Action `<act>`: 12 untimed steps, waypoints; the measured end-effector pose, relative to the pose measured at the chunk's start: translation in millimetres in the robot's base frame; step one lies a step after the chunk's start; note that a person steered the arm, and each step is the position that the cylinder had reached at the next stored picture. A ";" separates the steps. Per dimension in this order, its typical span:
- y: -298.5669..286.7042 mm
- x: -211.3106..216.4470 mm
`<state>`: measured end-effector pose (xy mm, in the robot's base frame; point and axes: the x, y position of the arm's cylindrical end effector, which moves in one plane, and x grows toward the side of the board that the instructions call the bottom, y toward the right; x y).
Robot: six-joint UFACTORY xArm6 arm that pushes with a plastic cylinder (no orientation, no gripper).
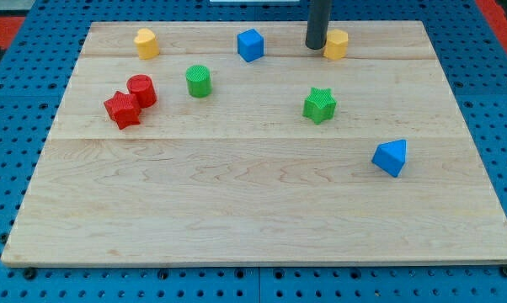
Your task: Push the red blocks downwards
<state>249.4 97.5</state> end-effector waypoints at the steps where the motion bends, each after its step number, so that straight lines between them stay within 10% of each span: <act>1: -34.1 0.0; 3: -121.8 16.0; 6: -41.9 43.1; 12: -124.5 52.3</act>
<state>301.8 -27.0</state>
